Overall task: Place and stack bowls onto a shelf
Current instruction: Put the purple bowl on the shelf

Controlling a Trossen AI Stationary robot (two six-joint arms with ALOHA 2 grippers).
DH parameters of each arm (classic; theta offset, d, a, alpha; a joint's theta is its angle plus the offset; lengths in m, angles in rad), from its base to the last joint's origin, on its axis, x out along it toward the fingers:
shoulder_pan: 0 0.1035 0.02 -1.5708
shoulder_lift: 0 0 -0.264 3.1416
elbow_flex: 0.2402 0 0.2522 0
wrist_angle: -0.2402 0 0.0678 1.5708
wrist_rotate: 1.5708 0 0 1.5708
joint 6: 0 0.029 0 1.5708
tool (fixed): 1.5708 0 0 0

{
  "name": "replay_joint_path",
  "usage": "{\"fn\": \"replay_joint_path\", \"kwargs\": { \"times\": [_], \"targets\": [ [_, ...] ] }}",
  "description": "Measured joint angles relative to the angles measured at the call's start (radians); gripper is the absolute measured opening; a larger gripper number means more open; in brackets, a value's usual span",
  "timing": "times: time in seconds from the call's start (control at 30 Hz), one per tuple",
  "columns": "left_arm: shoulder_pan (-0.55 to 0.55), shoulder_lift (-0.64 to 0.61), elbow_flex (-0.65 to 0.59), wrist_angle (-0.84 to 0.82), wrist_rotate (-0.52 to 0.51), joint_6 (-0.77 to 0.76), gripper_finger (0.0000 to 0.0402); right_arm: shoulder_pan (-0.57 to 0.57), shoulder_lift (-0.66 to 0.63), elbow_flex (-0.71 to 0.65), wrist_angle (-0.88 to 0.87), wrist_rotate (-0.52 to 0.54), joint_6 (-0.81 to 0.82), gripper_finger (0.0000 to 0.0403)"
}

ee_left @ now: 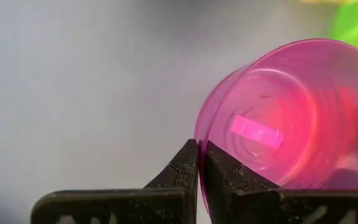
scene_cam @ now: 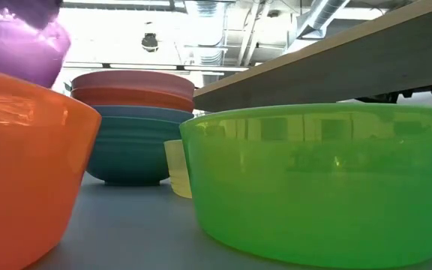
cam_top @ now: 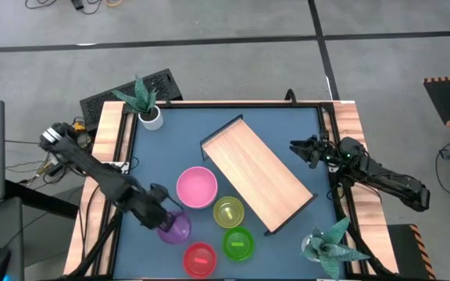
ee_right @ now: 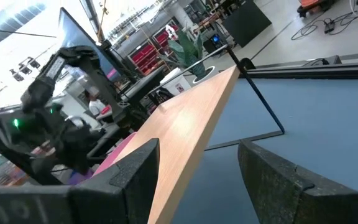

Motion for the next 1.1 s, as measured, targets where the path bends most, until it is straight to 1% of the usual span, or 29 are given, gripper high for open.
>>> {"fn": "replay_joint_path", "kwargs": {
  "times": [0.07, 0.13, 0.2, 0.27, 0.33, 0.4, 0.5, 0.6, 0.7, 0.8, 0.93, 1.0, 1.1],
  "targets": [
    [0.006, -0.079, 0.000, -0.007, -0.033, -0.086, 0.0000, 0.000, 0.000, 0.000, 0.000, 0.001, 0.000, 0.0245],
    [0.023, -0.153, 0.009, -0.009, -0.098, -0.168, 0.0000, 0.000, 0.000, 0.000, 0.000, 0.001, 0.000, 0.0245],
    [0.047, -0.212, 0.035, -0.008, -0.200, -0.203, 0.0000, 0.000, 0.000, 0.000, 0.000, 0.001, 0.000, 0.0245],
    [0.080, -0.256, 0.073, -0.004, -0.314, -0.199, 0.0000, 0.000, 0.000, 0.000, 0.000, 0.001, 0.001, 0.0245],
    [0.131, -0.277, 0.126, -0.004, -0.401, -0.139, 0.0000, 0.000, 0.000, 0.000, 0.000, 0.001, 0.001, 0.0245],
    [0.199, -0.279, 0.187, -0.004, -0.459, -0.039, 0.0000, 0.000, 0.000, 0.000, 0.000, 0.001, 0.001, 0.0245],
    [0.319, -0.249, 0.287, -0.001, -0.472, 0.140, 0.0000, 0.000, 0.000, 0.000, 0.000, 0.001, 0.003, 0.0245],
    [0.445, -0.188, 0.387, -0.002, -0.416, 0.326, 0.0000, 0.000, 0.000, 0.000, 0.000, 0.001, 0.004, 0.0245],
    [0.563, -0.111, 0.486, -0.003, -0.302, 0.473, 0.0000, 0.000, 0.000, 0.000, 0.000, 0.001, 0.004, 0.0245],
    [0.674, -0.024, 0.571, -0.022, -0.157, 0.619, 0.0000, 0.000, 0.000, 0.000, 0.001, 0.001, 0.004, 0.0245],
    [0.799, 0.100, 0.670, -0.111, 0.019, 0.775, 0.0000, 0.000, 0.000, 0.000, 0.001, 0.001, 0.004, 0.0245],
    [0.852, 0.160, 0.708, -0.158, 0.083, 0.844, 0.0000, 0.000, 0.000, 0.000, 0.001, 0.001, 0.004, 0.0245],
    [0.915, 0.249, 0.754, -0.202, 0.147, 0.933, 0.0000, 0.000, 0.000, 0.000, 0.001, 0.001, 0.004, 0.0245]
  ]
}}
